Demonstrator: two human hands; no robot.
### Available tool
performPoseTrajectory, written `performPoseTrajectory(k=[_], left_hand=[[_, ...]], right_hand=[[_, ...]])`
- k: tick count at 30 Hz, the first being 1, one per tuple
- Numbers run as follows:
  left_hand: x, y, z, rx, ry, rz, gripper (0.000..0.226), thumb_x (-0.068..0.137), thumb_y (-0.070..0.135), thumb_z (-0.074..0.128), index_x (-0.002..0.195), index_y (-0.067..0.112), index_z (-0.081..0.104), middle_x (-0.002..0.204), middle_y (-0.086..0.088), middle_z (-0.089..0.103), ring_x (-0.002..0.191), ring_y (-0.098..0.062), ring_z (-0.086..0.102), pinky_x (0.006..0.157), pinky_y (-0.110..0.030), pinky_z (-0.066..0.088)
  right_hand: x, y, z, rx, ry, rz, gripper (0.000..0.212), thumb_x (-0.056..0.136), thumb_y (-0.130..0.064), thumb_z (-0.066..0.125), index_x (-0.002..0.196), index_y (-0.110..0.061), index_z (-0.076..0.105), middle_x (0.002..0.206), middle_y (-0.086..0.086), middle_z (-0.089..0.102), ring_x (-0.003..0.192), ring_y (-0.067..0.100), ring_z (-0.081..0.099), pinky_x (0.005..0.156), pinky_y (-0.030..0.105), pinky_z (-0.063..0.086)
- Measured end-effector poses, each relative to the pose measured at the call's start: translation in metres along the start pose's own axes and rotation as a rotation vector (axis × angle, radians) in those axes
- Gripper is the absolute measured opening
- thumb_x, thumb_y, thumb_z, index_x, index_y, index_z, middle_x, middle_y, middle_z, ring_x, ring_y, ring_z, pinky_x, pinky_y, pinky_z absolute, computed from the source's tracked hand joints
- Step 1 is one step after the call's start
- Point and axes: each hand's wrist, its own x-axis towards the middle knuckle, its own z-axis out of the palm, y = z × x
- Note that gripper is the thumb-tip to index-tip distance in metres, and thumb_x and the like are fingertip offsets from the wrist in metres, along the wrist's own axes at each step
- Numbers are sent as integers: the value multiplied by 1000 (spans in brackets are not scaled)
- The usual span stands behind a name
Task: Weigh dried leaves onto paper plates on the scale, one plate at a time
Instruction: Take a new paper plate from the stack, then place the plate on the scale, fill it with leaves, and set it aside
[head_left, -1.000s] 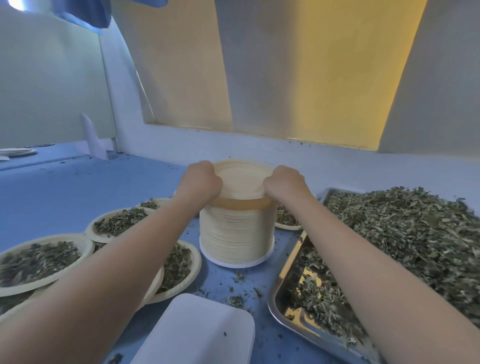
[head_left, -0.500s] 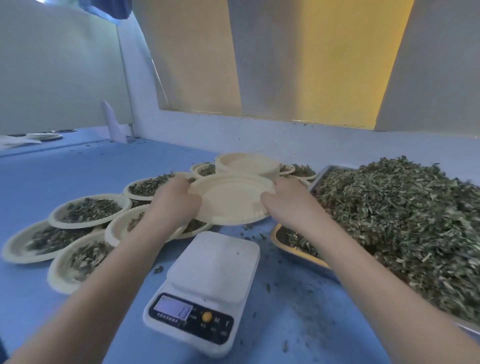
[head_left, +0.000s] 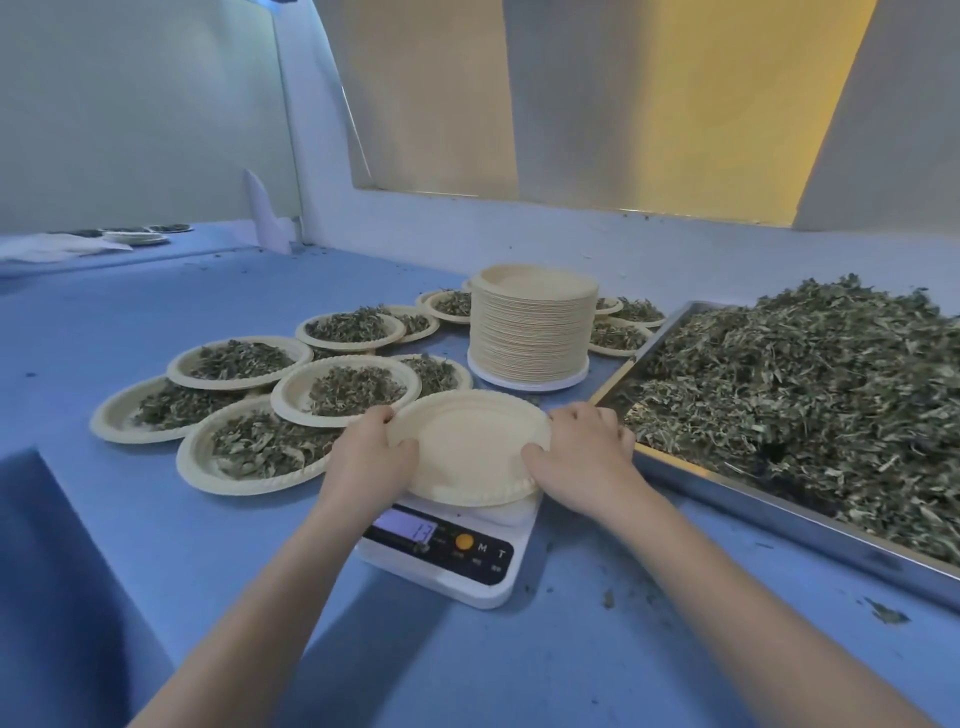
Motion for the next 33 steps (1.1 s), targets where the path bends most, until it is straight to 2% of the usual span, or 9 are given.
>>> performPoseTrajectory(k=[2, 5, 9, 13, 19, 24, 28, 31, 33], left_hand=[[1, -3, -1, -89, 40, 9, 51, 89, 24, 50, 139, 15, 41, 113, 6, 60, 107, -22, 51, 82, -33, 38], [2, -11, -2, -204, 161, 25, 41, 89, 32, 54, 128, 20, 51, 90, 23, 54, 91, -8, 53, 76, -28, 36], [-1, -27, 0, -412, 315, -15, 18, 89, 36, 55, 102, 25, 62, 91, 16, 62, 91, -8, 60, 73, -26, 42], [-1, -39, -3, -501, 265, -56, 12, 90, 34, 55, 91, 26, 64, 92, 6, 66, 92, -15, 61, 83, -35, 48], [-8, -39, -6, -468, 238, -10, 7, 86, 30, 60, 84, 27, 66, 82, 11, 67, 79, -3, 60, 67, -18, 41], [-10, -37, -7, -459, 214, -20, 8, 87, 29, 61, 85, 24, 66, 80, 10, 66, 75, -2, 59, 71, -26, 45], [-10, -38, -7, -456, 213, -17, 8, 87, 30, 61, 85, 25, 66, 83, 10, 66, 75, 0, 59, 69, -23, 44], [-10, -38, -6, -401, 265, 18, 6, 86, 28, 61, 85, 23, 65, 84, 10, 66, 69, 6, 56, 63, -9, 40], [-12, -34, -5, -296, 362, 114, 6, 85, 24, 61, 89, 20, 64, 84, 7, 62, 73, -1, 54, 67, -14, 42]], right_hand=[[1, 1, -1, 33, 7, 14, 47, 86, -47, 42, 118, -14, 46, 134, 9, 40, 125, 30, 29, 101, 44, 23], [4, 0, -6, 103, 23, 39, 64, 87, -58, 40, 134, -15, 41, 141, 9, 38, 131, 31, 28, 104, 47, 23], [8, -1, -10, 178, 43, 40, 69, 89, -64, 36, 141, -17, 38, 142, 10, 38, 134, 30, 29, 106, 48, 25], [7, -1, -7, 180, 83, 20, 64, 90, -63, 36, 138, -21, 43, 140, 8, 42, 132, 30, 32, 104, 46, 27], [7, 1, -10, 259, 62, 22, 62, 90, -63, 38, 137, -23, 45, 141, 7, 43, 133, 28, 34, 109, 48, 29], [6, 3, -9, 280, 67, 2, 58, 90, -60, 41, 133, -22, 50, 141, 5, 45, 133, 25, 36, 109, 47, 30], [6, 4, -9, 282, 62, -3, 58, 91, -59, 41, 133, -22, 51, 141, 5, 45, 133, 26, 36, 109, 47, 30], [7, 6, -10, 306, 53, -5, 57, 91, -59, 40, 133, -22, 51, 141, 6, 44, 133, 26, 36, 109, 47, 30], [7, 7, -11, 311, 48, -8, 57, 91, -60, 40, 133, -23, 51, 141, 6, 44, 133, 26, 36, 109, 47, 30]])
